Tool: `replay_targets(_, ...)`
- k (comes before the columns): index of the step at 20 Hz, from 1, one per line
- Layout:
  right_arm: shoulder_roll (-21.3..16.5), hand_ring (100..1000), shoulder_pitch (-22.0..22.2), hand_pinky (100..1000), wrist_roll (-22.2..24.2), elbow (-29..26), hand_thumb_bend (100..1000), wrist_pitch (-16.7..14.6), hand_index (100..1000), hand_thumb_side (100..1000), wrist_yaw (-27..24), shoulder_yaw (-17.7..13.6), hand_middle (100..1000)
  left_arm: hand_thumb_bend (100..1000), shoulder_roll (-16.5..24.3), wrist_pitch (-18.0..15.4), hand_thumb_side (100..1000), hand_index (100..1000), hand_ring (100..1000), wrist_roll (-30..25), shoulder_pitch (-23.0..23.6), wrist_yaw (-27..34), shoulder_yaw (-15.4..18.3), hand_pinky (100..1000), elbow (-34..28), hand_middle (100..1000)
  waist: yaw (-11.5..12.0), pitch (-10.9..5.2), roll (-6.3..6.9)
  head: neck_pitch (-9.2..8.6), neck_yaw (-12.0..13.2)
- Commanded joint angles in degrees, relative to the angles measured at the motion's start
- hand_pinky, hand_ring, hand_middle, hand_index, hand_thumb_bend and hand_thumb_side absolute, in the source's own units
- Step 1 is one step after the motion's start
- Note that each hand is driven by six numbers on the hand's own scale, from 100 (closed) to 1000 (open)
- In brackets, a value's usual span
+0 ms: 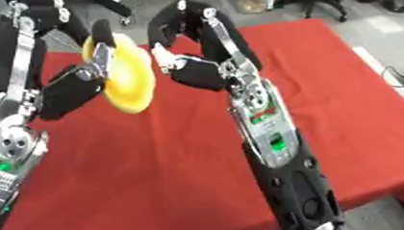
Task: Pick up the objects with one hand, pass them to the other hand, and then place them into the box on the other side of the table.
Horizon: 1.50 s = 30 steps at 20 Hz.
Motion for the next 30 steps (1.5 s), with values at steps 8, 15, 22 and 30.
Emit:
replay_targets(8,0.3,711,-1.0,706,-0.7,-1.2,100,-0.2,251,100,0.7,-0.6,330,100,0.5,0.1,464,344,379,0.8,-0.6,0.2,1.3,500,-1.1,335,0.0,-0.34,-0.75,-0.41,-0.2)
replay_targets(15,-2.0,708,-0.4,709,-5.7,-3.4,100,0.7,257,100,4.5,-5.7,330,100,5.5,2.0,428,339,367,6.7,5.1,0.3,8.2,489,-5.3,323,0.4,-0.84,-0.25,-0.40,-0.1)
replay_targets(22,-5.9,710,2.9,708,-11.9,-5.1,100,3.5,257,100,7.8,-11.8,331,100,13.5,6.0,360,340,361,16.2,17.7,-2.5,19.6,491,-7.2,319,0.8,-1.43,0.79,-0.25,6.4)
replay_targets(30,-9.7,714,7.2,706,-16.2,-5.4,100,5.7,255,100,7.8,-16.5,332,100,18.3,13.3,293,336,360,24.1,27.7,-5.6,29.2,484,-0.8,318,0.5,-1.76,1.95,-0.07,26.0)
